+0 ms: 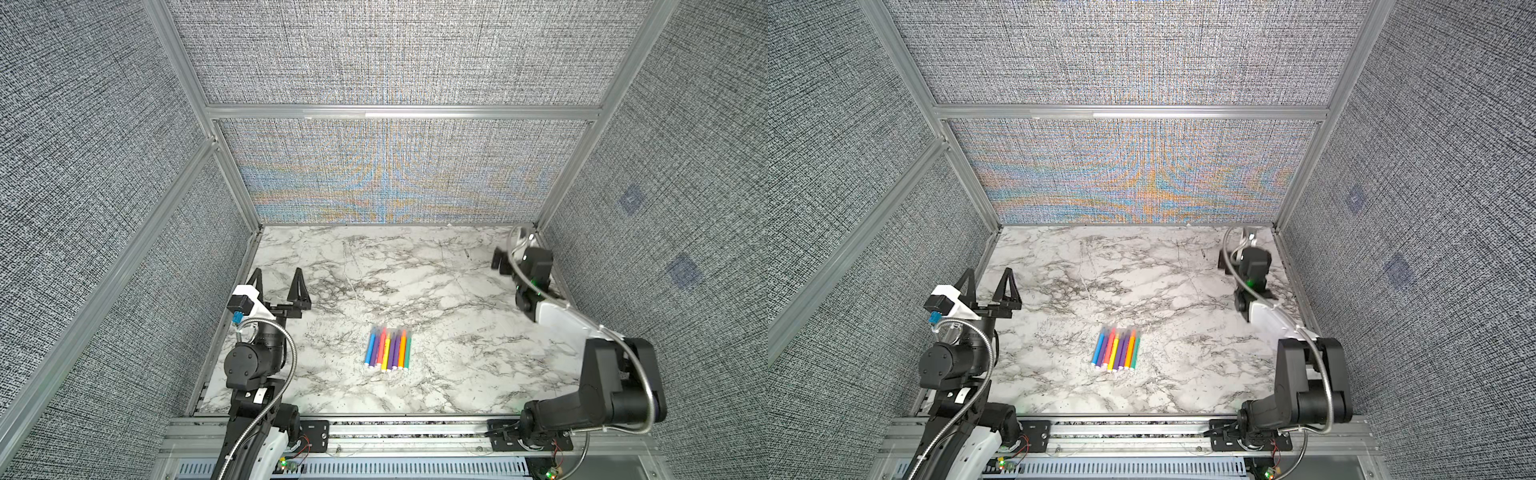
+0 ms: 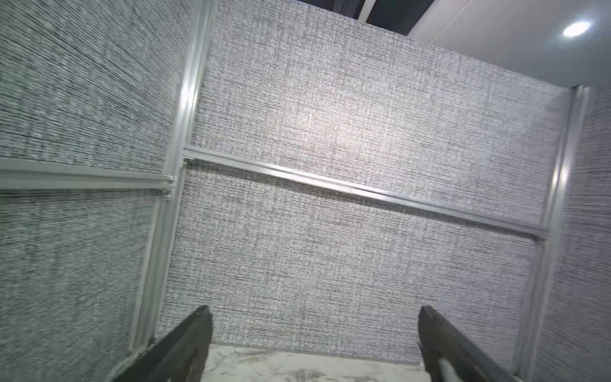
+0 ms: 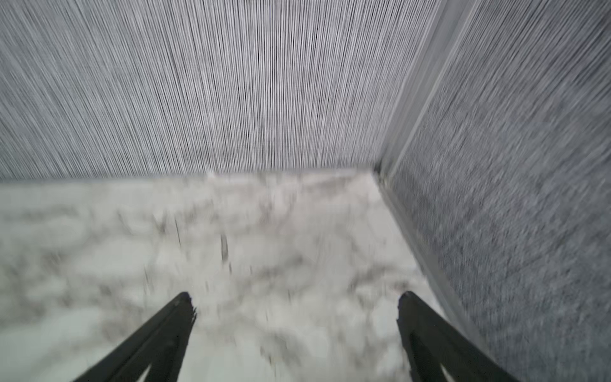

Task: Remove pen caps from pens
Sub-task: Pick up the pen from the center of the table.

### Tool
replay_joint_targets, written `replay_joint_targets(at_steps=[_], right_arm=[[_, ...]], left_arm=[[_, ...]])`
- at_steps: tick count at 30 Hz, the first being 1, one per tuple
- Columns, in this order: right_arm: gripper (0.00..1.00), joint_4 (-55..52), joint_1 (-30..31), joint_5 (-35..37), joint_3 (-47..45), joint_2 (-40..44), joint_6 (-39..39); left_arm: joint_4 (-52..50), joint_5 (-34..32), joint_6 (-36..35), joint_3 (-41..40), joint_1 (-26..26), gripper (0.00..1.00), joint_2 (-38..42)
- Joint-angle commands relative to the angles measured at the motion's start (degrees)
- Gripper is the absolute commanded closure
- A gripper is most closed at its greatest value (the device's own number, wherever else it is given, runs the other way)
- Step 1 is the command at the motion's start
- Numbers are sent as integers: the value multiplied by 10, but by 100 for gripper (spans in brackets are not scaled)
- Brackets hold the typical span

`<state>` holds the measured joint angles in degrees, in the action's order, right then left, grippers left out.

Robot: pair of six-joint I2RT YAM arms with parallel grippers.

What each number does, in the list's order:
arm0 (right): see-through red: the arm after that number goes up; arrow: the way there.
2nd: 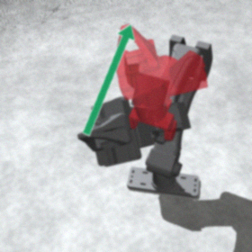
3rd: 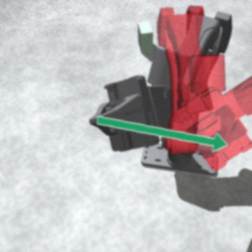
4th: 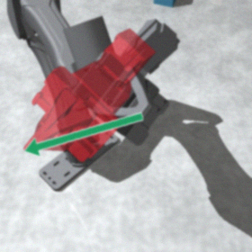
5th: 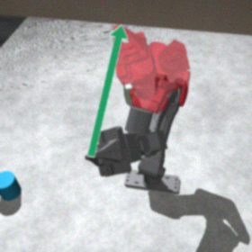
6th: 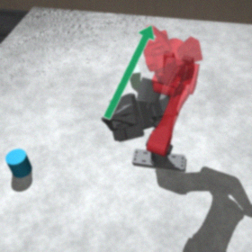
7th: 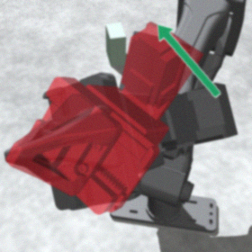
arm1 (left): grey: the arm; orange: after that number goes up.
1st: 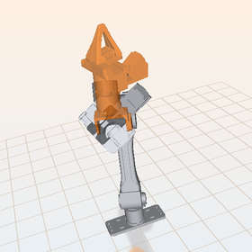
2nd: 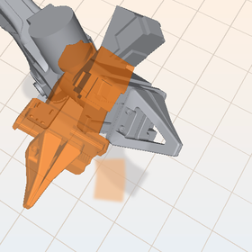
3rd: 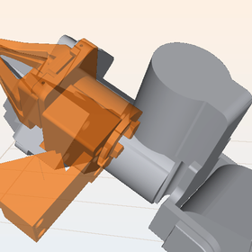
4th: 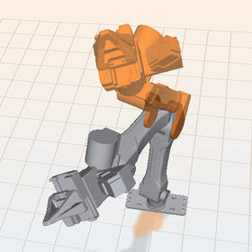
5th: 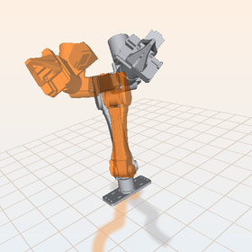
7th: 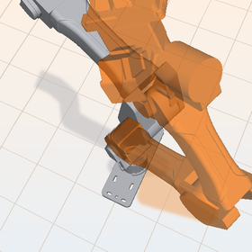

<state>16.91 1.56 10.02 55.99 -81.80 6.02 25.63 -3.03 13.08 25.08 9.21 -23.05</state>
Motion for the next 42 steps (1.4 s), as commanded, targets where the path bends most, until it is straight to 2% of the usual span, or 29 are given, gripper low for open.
replay_joint_targets(at_steps=[1, 2, 3, 5, 6, 7, 9, 10, 11, 15, 19, 21, 25, 29, 32, 36, 42], right_arm=[[1, -283, 14, -137, 152, 22, 51], [1, -328, 35, -188, 194, 30, 50], [1, -368, 72, -203, 224, 45, 43], [1, -407, 165, -141, 226, 86, 46], [1, -411, 212, -121, 205, 113, 60], [1, -401, 242, -134, 175, 137, 80], [1, -359, 284, -203, 86, 190, 135], [1, -343, 304, -211, 48, 210, 156], [1, -334, 329, -200, 11, 233, 167], [2, -348, 440, -75, -94, 287, 191], [3, -368, 522, 31, -147, 269, 214], [4, -362, 538, 68, -166, 233, 227], [6, -294, 545, 54, -181, 139, 245], [12, -256, 555, 43, -155, 30, 259], [13, -242, 559, 41, -130, -32, 266], [14, -248, 561, 52, -98, -78, 269], [16, -255, 561, 62, -82, -108, 270]], left_arm=[[-181, 85, 62, 85, 11, 3, -20], [-235, 120, 66, 117, 20, 3, -34], [-275, 140, 63, 142, 33, 3, -43], [-341, 115, 54, 160, 61, 3, -36], [-351, 89, 52, 155, 76, 3, -21], [-351, 68, 53, 146, 84, 3, -6], [-351, 37, 56, 123, 93, 3, 24], [-352, 32, 58, 115, 95, 3, 33], [-354, 32, 60, 106, 96, 3, 39], [-374, 59, 65, 82, 107, 3, 36], [-381, 36, 52, 71, 134, 3, 21], [-398, 10, 49, 76, 150, 3, 2], [-415, -29, 43, 80, 186, 3, -24], [-410, -69, 35, 74, 213, 3, -28], [-403, -82, 26, 65, 227, 3, -39], [-403, -107, 15, 68, 253, 3, -38], [-400, -119, 15, 63, 263, 3, -16]])
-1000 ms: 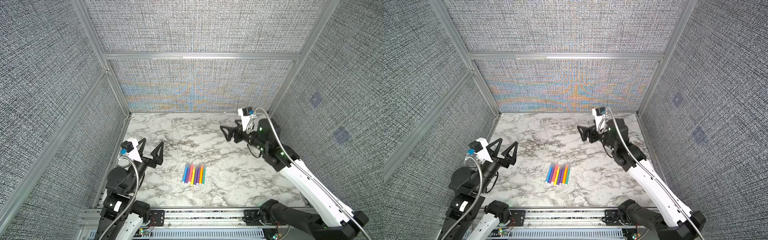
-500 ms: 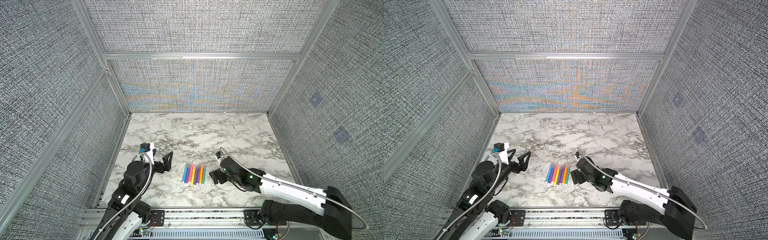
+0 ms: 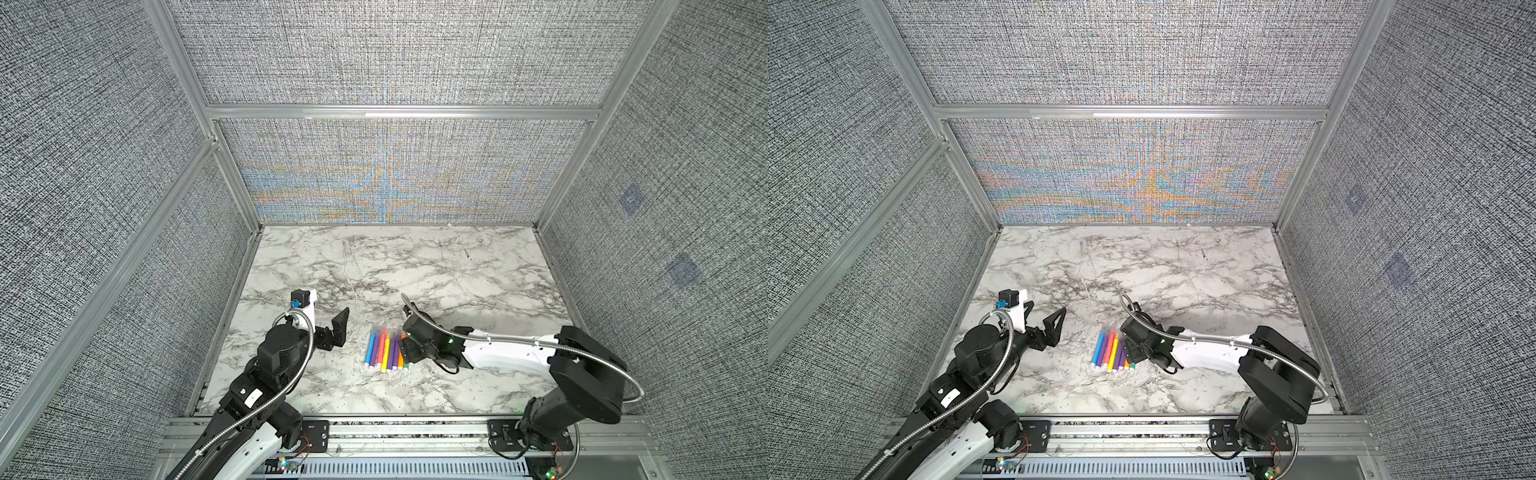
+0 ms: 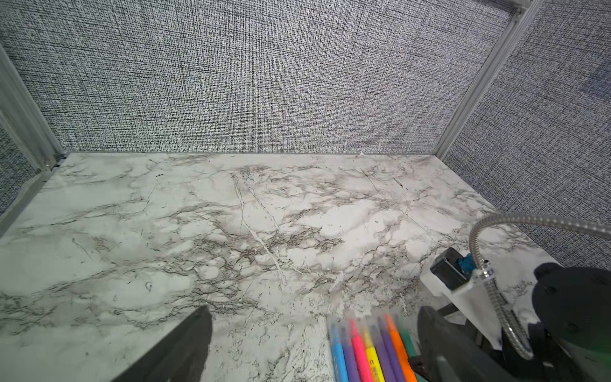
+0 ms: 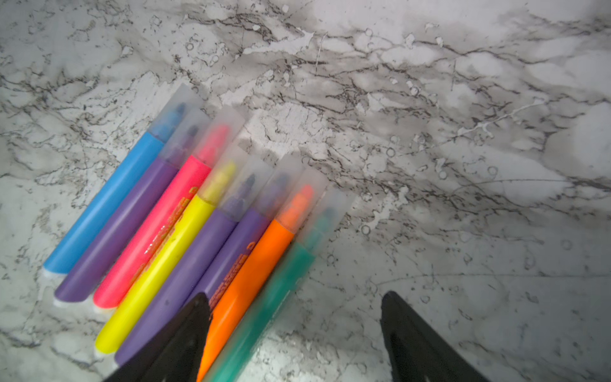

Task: Remove pen caps from pens
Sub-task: Pick up the pen from the center of the table.

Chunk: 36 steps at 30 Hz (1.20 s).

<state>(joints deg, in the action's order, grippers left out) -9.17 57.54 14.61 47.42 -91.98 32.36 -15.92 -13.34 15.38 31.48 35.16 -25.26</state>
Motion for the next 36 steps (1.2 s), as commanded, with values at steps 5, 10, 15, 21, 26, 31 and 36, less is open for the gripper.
replay_joint_targets(at_steps=[5, 10, 15, 21, 26, 31, 36], right_arm=[[23, 11, 2, 25, -7, -5, 8], [33, 15, 1, 20, -6, -13, 2], [39, 14, 2, 17, 4, -32, -3], [47, 11, 2, 19, 10, -49, -5], [55, 14, 2, 21, 3, -53, -4], [67, 11, 5, 29, 7, -68, -5], [75, 19, 6, 51, 1, -88, -6]], left_arm=[[19, -32, -10, -5, 8, 3, 9], [20, -34, -11, -6, 8, 3, 11], [20, -36, -11, -6, 9, 3, 10], [20, -38, -12, -6, 9, 3, 10], [21, -37, -12, -6, 11, 3, 14], [21, -38, -12, -9, 11, 3, 20], [21, -49, -10, -11, 12, 3, 24]])
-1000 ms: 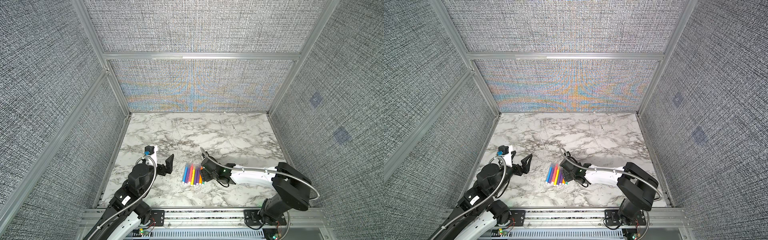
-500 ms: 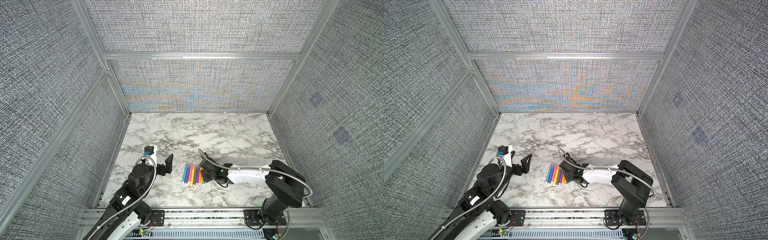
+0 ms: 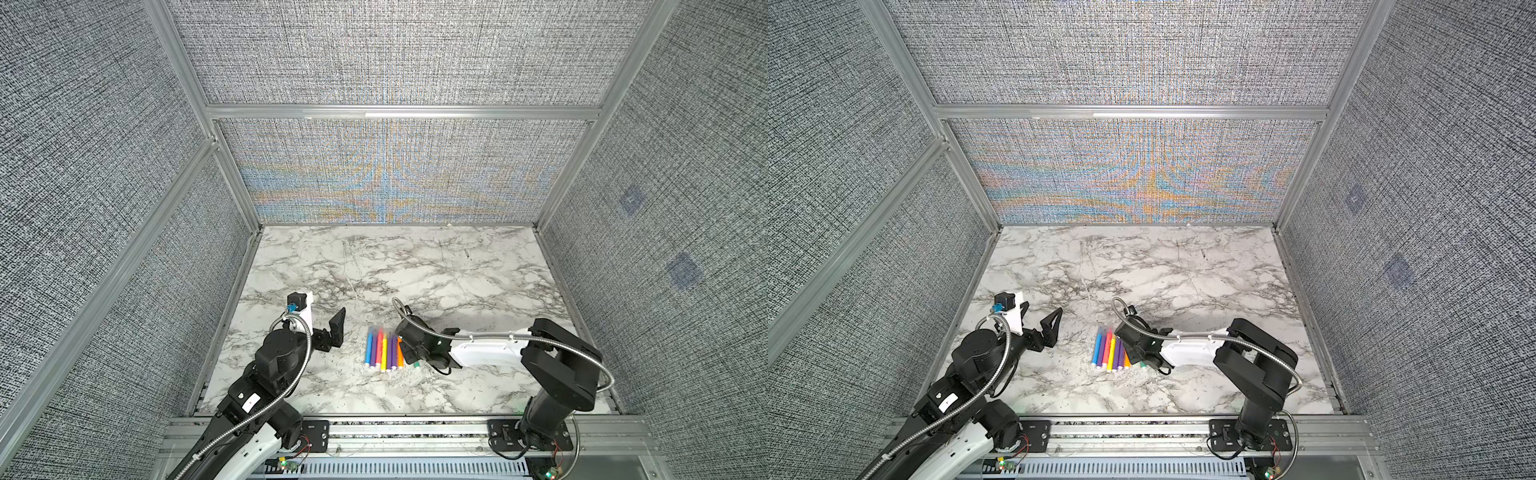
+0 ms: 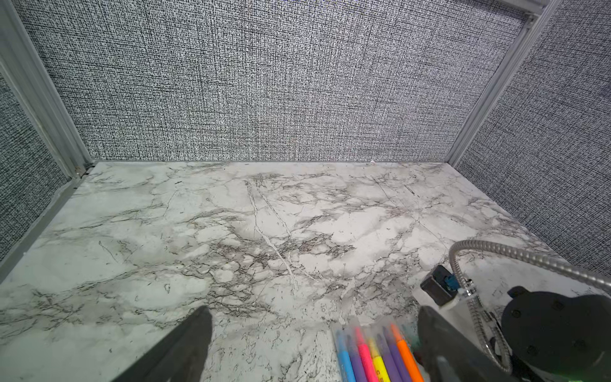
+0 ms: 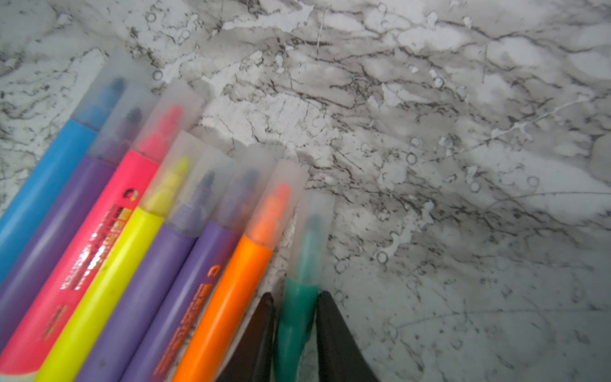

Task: Remove pen caps from pens
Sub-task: Pick up the pen from the center of the table.

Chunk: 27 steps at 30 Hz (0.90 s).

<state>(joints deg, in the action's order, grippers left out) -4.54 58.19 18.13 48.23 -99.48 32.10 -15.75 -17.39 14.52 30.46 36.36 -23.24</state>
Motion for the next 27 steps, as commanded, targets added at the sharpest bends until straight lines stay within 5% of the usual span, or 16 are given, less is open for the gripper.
replay_joint_targets(at_steps=[1, 7, 13, 16, 21, 27], right_arm=[[76, -24, -1, 21, -10, -18, -2], [81, 9, -13, 38, -44, 3, 1], [84, 69, -14, 61, -99, 177, -39], [84, 157, -13, 9, -149, 298, -92], [84, 257, -5, -101, -210, 474, -172], [83, 357, -5, -188, -269, 587, -211]], left_arm=[[22, -9, -1, -3, 1, 3, 6], [31, 1, -4, -9, 0, 3, 8], [101, 63, -32, -46, 1, 3, 30], [148, 87, -38, -65, 1, 3, 49], [264, 221, -13, -126, 1, 3, 73], [446, 361, 6, -192, 0, 3, 14]])
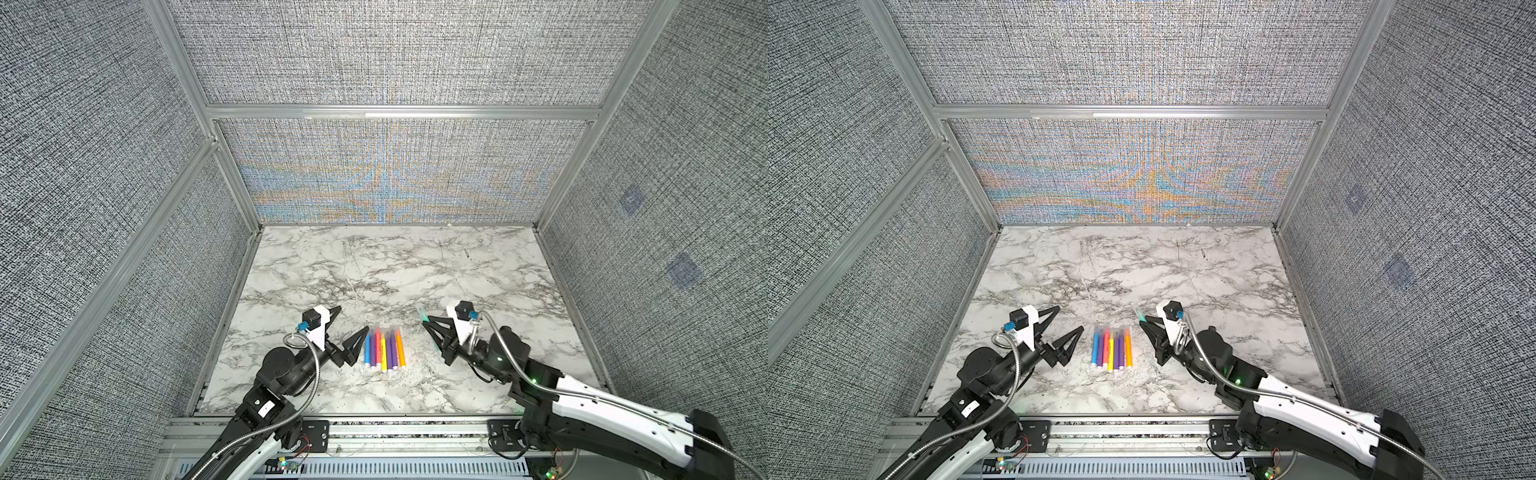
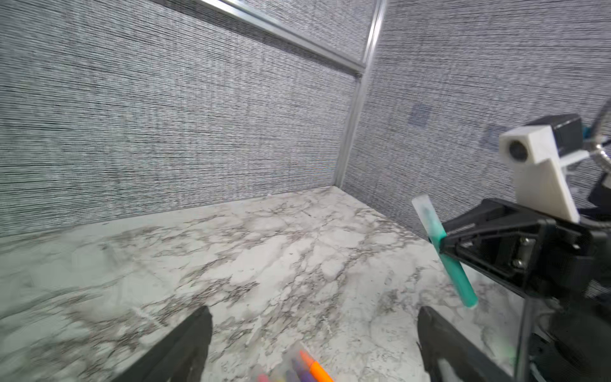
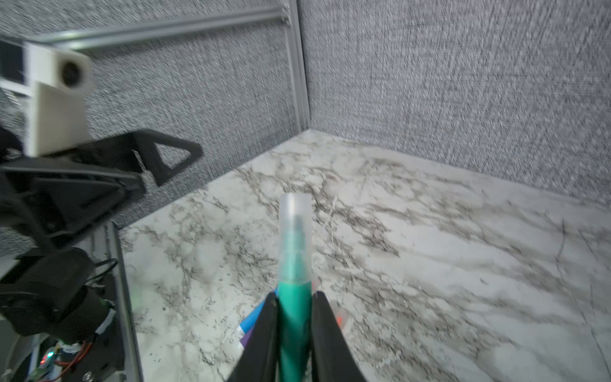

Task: Remove pen caps from pens
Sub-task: Pick up the pen from the center of the table, then open the pen cap on the pen.

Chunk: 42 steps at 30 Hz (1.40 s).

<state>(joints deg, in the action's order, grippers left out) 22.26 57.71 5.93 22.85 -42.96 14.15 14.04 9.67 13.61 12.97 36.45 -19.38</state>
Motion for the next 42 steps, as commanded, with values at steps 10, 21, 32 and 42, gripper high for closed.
replay_joint_targets(at_steps=[10, 21, 32, 42], right_arm=[[82, 267, 1, -78, -42, -22, 3], [82, 554, 11, -83, -29, -224, 72], [83, 621, 52, -93, 32, -342, 86], [84, 621, 67, -96, 60, -377, 86]], left_arm=[[390, 213, 49, -57, 5, 8, -175], [367, 166, 33, -20, 50, 17, -250], [310, 161, 32, -1, 59, 21, -233], [250, 148, 24, 17, 59, 27, -224]])
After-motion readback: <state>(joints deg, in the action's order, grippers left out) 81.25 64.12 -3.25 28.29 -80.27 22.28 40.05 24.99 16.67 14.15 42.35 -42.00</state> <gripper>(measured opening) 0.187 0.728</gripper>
